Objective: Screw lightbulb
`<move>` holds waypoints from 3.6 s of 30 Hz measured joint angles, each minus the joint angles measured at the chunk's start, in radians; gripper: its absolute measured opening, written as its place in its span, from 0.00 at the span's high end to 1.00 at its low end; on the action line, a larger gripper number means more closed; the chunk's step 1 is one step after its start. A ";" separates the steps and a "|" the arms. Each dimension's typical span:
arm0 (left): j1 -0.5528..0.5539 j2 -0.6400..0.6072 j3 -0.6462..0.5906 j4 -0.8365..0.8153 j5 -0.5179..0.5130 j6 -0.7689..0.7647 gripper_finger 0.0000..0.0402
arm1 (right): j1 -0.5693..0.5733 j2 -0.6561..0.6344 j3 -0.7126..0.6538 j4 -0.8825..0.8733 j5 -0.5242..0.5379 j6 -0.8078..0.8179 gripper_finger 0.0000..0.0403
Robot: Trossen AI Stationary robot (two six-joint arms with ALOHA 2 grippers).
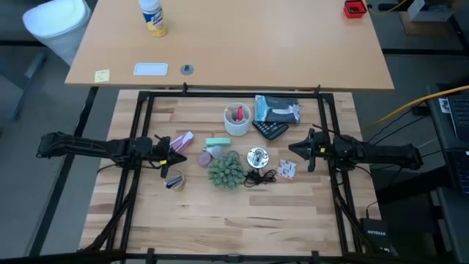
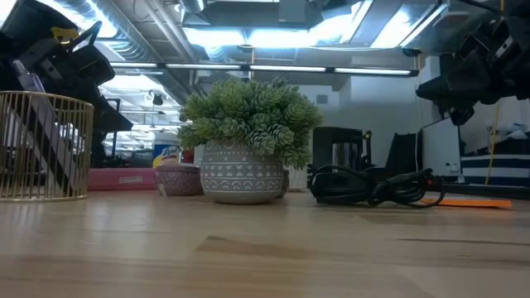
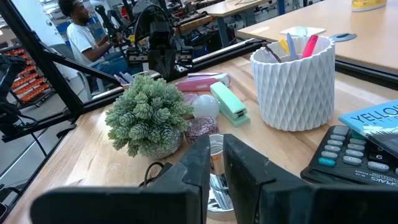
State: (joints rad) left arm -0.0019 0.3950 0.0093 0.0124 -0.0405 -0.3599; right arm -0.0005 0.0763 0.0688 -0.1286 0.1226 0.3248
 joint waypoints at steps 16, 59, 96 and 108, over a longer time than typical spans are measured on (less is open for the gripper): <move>0.000 0.000 0.000 0.000 0.000 0.000 1.00 | 0.000 0.000 0.000 0.000 0.000 0.000 0.87; 0.001 0.000 0.000 0.185 -0.045 0.020 1.00 | 0.000 0.000 -0.003 0.029 0.001 -0.065 0.87; 0.122 0.550 0.497 0.278 -0.278 0.397 0.71 | 0.000 0.000 0.000 0.180 0.053 -0.066 0.87; 0.204 0.738 0.564 -0.064 -0.066 0.277 0.69 | 0.000 0.000 0.000 0.179 0.053 -0.066 0.87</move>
State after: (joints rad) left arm 0.2023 1.1331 0.5730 -0.0517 -0.1062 -0.0826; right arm -0.0006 0.0765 0.0689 0.0509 0.1757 0.2588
